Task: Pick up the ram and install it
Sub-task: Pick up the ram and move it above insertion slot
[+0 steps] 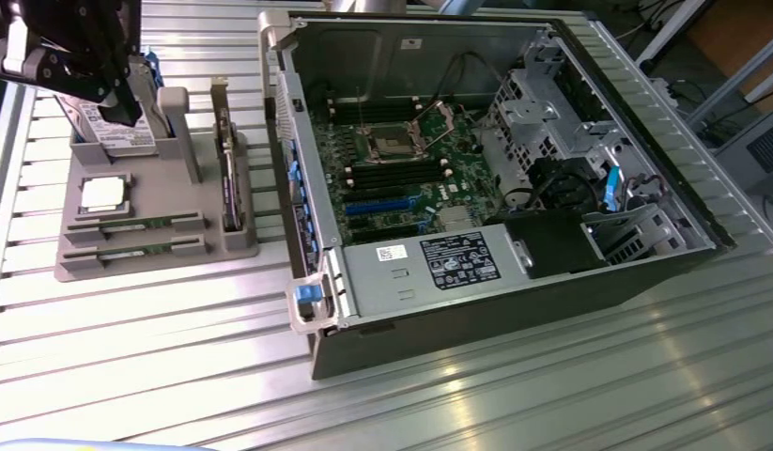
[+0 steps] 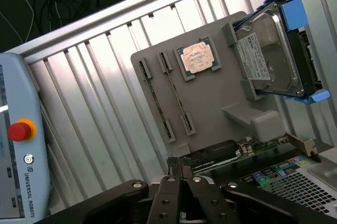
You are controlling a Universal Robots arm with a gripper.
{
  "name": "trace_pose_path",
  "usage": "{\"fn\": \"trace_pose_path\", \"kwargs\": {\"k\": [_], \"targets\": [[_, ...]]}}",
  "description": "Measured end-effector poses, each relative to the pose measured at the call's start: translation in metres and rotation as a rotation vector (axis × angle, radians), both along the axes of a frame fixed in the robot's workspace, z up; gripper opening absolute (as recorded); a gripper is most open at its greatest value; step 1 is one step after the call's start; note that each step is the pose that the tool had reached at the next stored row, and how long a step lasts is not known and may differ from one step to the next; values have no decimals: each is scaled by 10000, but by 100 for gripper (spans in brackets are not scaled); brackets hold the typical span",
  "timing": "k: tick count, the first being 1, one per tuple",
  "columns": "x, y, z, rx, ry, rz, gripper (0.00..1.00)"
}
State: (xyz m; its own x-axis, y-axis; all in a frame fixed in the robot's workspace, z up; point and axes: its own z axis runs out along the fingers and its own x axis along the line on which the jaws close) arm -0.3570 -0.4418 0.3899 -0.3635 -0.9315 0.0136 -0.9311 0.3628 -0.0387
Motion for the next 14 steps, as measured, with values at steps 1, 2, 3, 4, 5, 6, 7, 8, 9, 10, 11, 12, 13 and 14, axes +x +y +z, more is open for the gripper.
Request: {"fn": "trace_pose_path", "kwargs": {"k": [1,2,3,4,5,6,7,8,9,10,11,12,13,14], "targets": [[0,0,0,-19,0,197,10],[0,0,0,-28,0,295,10],[0,0,0,-35,0,365,10],[0,0,0,-45,0,466,10],[0,0,0,-60,0,600,10],[0,0,0,-74,0,736,10],[0,0,0,-92,0,892,10],[0,0,0,-103,1,997,10],[0,0,0,-122,1,1187,10],[0,0,0,-143,0,1376,10],[0,0,0,-161,0,1520,10],[0,0,0,-171,1,1588,10],[0,0,0,-182,1,1669,10],[0,0,0,-201,1,1801,10]]}}
